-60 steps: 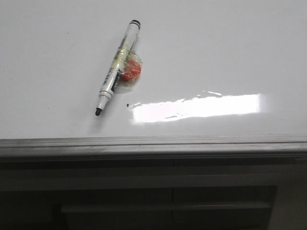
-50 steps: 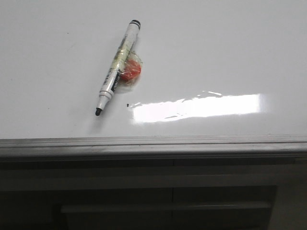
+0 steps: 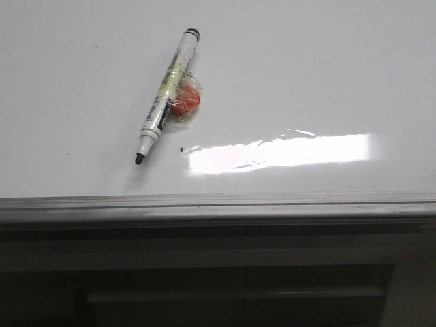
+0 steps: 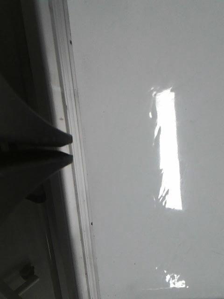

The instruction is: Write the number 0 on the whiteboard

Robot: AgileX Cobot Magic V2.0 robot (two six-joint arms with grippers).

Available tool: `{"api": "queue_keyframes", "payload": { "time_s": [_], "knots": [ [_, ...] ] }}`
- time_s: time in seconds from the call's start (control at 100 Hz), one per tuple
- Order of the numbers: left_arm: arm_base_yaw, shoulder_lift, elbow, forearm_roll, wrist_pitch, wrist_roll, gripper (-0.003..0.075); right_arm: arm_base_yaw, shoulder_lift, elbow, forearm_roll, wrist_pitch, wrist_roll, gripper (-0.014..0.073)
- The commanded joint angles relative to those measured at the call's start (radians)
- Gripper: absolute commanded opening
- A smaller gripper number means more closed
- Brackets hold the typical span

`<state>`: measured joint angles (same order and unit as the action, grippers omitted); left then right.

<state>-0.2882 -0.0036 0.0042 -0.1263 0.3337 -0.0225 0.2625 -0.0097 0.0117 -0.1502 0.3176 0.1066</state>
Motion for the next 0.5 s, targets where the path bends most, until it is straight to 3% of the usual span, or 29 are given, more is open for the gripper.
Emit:
{"api": "queue_keyframes", "payload": {
  "time_s": [0.0,0.42,0.49],
  "knots": [
    [0.0,-0.029,0.032,-0.005,-0.049,0.0,-0.002,-0.005,-0.019,0.012,-0.016,-0.027,0.002,-0.0069],
    [0.0,-0.029,0.032,0.021,-0.089,0.0,-0.002,-0.005,-0.019,0.012,-0.016,-0.041,0.002,-0.0069],
    [0.0,-0.029,0.032,-0.085,-0.127,0.0,-0.002,-0.005,-0.019,0.012,-0.013,-0.101,0.002,-0.0069]
  ]
}}
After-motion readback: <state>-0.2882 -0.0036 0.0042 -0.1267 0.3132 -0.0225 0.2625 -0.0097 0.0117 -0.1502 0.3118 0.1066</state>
